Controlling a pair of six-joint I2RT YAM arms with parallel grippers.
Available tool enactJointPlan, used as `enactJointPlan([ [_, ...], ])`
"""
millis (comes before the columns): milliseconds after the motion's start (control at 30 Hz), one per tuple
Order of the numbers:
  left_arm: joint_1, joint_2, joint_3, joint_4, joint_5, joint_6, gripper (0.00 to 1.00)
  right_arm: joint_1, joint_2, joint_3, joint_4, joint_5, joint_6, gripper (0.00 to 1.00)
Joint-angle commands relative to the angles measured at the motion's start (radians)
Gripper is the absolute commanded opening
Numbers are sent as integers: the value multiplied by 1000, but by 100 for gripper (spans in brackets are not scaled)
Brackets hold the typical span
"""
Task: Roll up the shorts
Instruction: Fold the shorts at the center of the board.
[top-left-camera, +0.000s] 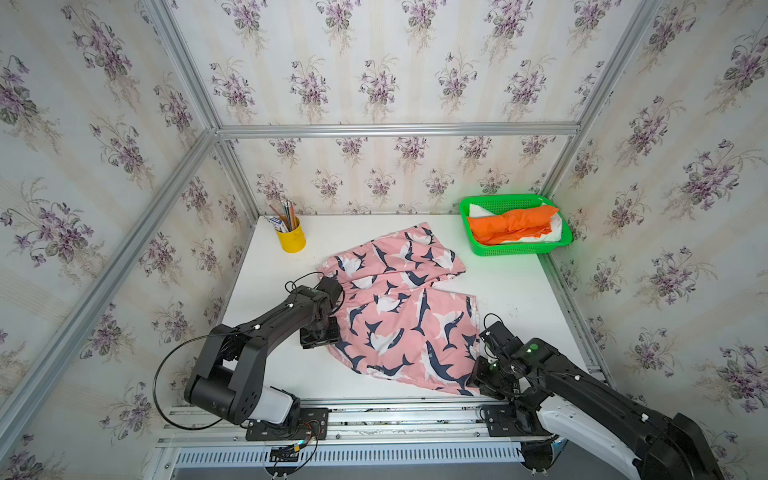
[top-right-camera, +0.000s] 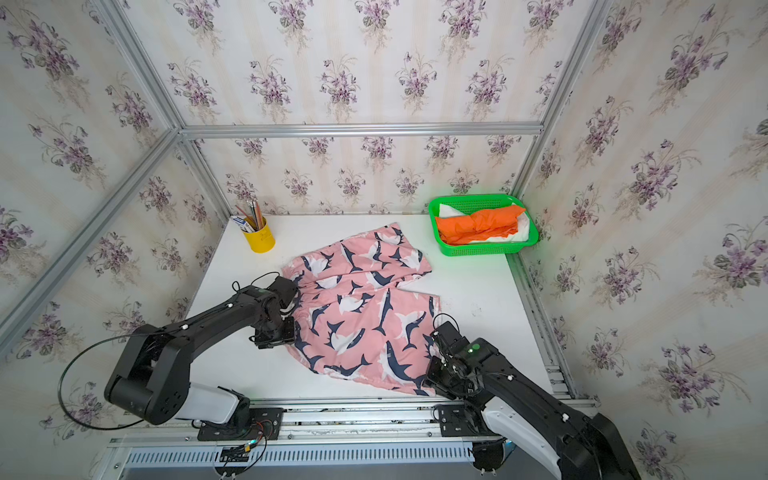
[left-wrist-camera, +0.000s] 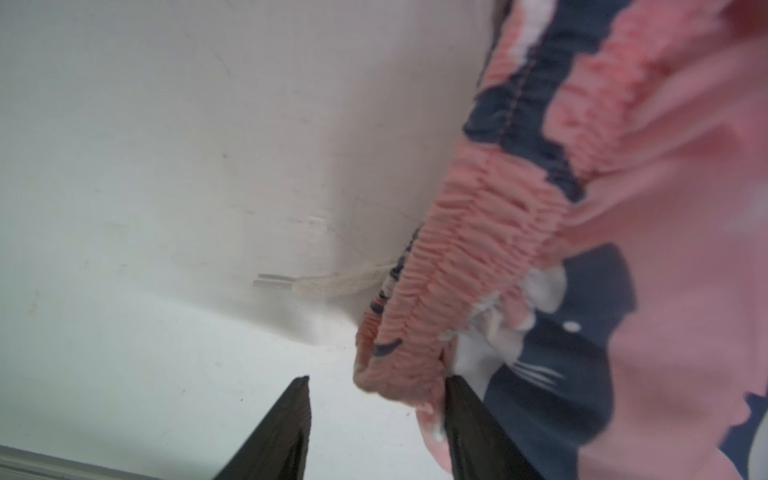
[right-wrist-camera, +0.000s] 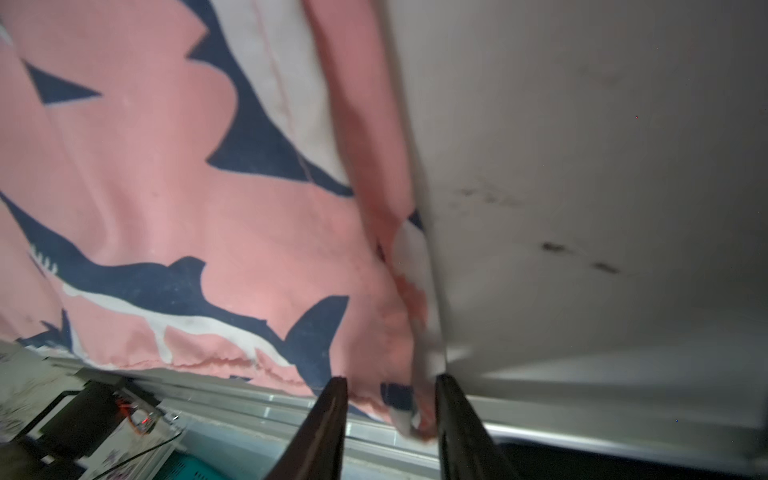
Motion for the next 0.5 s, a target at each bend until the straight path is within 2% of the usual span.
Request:
enactJointPlan([
  [0, -2, 24, -10, 19, 11, 1, 46, 2, 25, -19, 85, -4, 24, 15],
  [67, -1, 32, -22, 35, 13, 5, 37, 2, 18, -15, 95, 16, 24, 0],
  [233, -7, -39, -14, -18, -4, 24, 14, 2, -62, 63, 57, 80, 18, 0],
  [367, -12, -218, 44, -166, -1, 18, 10, 5, -148, 212, -33, 180, 7, 0],
  [467, -35, -333, 95, -268, 77, 11, 10, 6, -223, 342, -109, 263, 22, 0],
])
